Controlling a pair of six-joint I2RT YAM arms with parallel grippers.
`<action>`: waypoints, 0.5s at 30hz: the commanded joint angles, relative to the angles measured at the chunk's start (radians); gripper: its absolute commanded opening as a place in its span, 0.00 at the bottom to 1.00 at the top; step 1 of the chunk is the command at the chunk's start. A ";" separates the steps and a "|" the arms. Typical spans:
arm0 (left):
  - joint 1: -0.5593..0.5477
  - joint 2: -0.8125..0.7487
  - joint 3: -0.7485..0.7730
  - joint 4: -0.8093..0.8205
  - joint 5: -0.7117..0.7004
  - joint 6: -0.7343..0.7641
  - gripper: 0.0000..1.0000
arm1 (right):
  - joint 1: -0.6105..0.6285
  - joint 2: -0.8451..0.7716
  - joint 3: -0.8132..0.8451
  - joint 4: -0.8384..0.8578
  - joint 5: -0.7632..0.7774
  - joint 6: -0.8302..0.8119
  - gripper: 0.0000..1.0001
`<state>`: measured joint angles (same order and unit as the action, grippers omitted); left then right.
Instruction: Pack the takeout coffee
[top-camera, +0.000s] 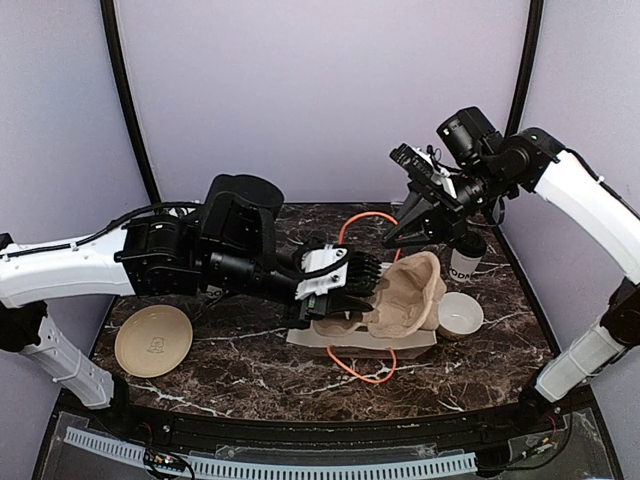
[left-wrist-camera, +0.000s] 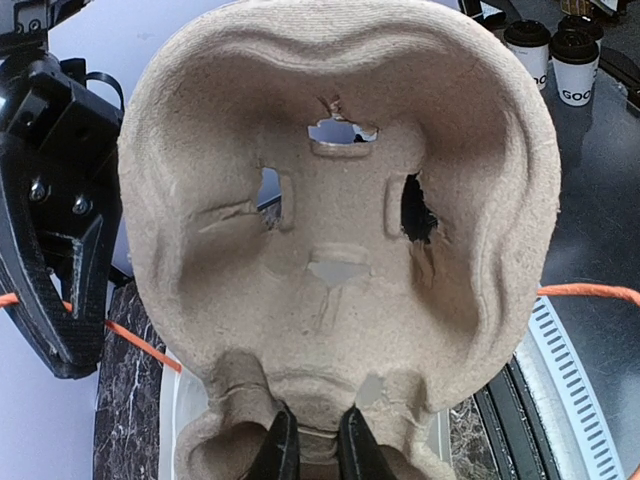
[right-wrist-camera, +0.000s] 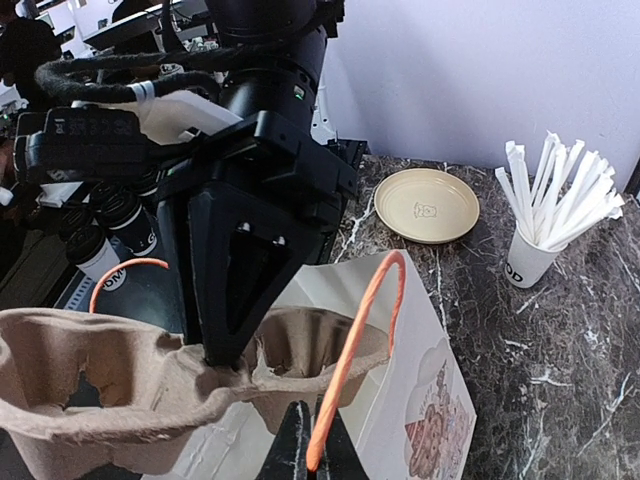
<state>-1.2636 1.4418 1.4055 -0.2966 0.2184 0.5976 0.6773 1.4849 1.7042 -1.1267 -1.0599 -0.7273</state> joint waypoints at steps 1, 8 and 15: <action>0.023 0.022 -0.015 0.045 -0.004 -0.012 0.14 | 0.007 -0.039 -0.023 -0.001 -0.031 -0.017 0.00; 0.038 0.051 -0.038 0.030 -0.044 -0.051 0.14 | 0.006 -0.055 -0.060 0.005 -0.025 -0.025 0.00; 0.038 0.073 -0.032 -0.038 -0.081 -0.059 0.14 | 0.006 -0.050 -0.064 -0.001 -0.012 -0.031 0.00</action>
<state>-1.2266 1.5131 1.3785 -0.2970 0.1654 0.5518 0.6773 1.4521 1.6451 -1.1271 -1.0622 -0.7479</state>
